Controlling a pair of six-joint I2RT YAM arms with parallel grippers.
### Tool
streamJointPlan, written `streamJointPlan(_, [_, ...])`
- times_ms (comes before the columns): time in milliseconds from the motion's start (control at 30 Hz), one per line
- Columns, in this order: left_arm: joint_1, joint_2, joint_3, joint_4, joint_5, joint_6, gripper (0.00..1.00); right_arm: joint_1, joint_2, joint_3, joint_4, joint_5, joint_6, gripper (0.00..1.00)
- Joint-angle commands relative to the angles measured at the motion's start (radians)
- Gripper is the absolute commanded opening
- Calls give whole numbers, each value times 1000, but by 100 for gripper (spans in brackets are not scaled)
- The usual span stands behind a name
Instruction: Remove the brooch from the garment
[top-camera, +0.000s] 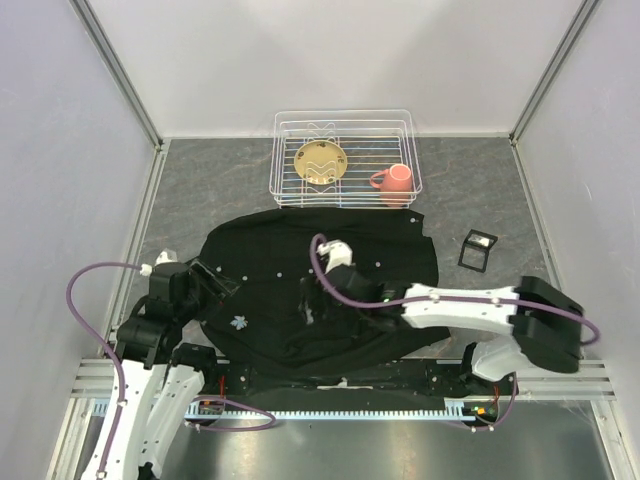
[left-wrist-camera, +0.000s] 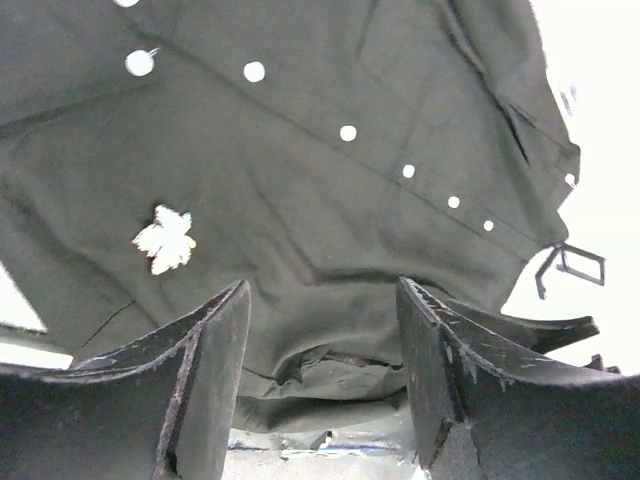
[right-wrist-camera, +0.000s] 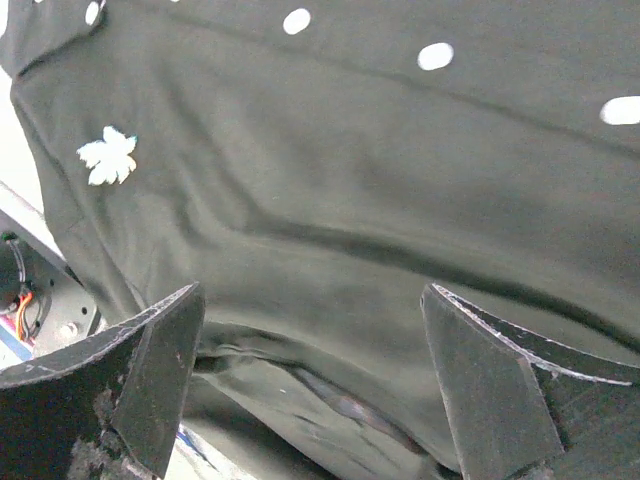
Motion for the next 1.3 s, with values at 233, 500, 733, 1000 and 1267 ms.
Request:
streamJointPlan(233, [5,-26,-69,-143,-117,-270,56,217,284,9,616,-54,31,35])
streamJointPlan(500, [5,105,-141,43,-31,-201,40,237,391,130,578,-77,-29,36])
streamJointPlan(733, [5,203,-161,45,-68,-181,30,237,434,112,658,-140,-80,35])
streamJointPlan(1000, [5,218,-184,68,-94,-215,41,232,519,149,697,-205,-113,37])
streamJointPlan(1267, [5,224,-120,10,-130,-204,37,231,562,198,615,-217,-355,48])
